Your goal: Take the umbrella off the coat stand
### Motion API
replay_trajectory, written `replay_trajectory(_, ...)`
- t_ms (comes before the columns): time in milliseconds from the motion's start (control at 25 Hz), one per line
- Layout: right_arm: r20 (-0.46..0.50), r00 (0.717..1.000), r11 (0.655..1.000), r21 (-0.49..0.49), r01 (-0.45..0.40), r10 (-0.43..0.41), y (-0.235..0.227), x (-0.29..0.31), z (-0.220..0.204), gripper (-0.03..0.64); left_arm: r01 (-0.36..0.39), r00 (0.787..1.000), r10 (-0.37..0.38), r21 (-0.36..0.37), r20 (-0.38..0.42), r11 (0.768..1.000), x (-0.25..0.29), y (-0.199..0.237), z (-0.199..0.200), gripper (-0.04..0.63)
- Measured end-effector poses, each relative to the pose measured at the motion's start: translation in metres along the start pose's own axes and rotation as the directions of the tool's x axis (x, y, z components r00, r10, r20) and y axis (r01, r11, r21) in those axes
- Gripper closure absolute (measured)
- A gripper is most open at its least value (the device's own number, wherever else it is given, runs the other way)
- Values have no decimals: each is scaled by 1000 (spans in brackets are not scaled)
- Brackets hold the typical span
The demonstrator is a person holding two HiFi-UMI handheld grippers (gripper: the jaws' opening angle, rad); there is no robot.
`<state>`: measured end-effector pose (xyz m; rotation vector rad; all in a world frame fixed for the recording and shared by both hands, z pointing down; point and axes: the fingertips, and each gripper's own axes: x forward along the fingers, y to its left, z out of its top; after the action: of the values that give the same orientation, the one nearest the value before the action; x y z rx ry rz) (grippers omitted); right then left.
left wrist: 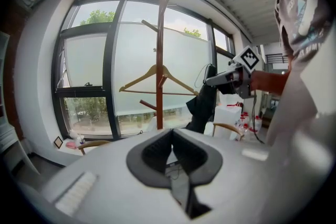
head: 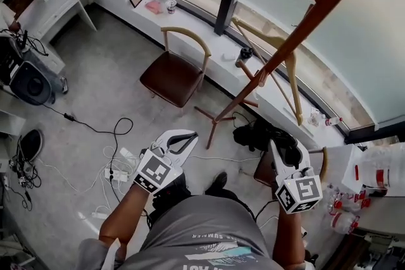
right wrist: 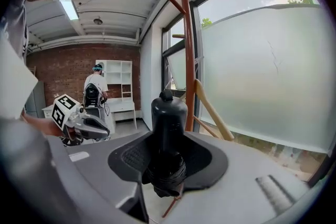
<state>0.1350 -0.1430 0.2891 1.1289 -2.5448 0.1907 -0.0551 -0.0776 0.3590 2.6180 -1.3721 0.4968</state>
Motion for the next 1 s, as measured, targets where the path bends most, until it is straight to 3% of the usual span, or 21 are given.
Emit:
replay_trajectory(360,35,998,999,-8,-49,49,29,-32,21,457,13,1000,-13,30,14,999,-13,-7,7,592)
replay_trajectory(1000,72,997,1000,-20,-13,15,41,-54,38,457,47,999,-48,41,6,998,-18,-15,2,592)
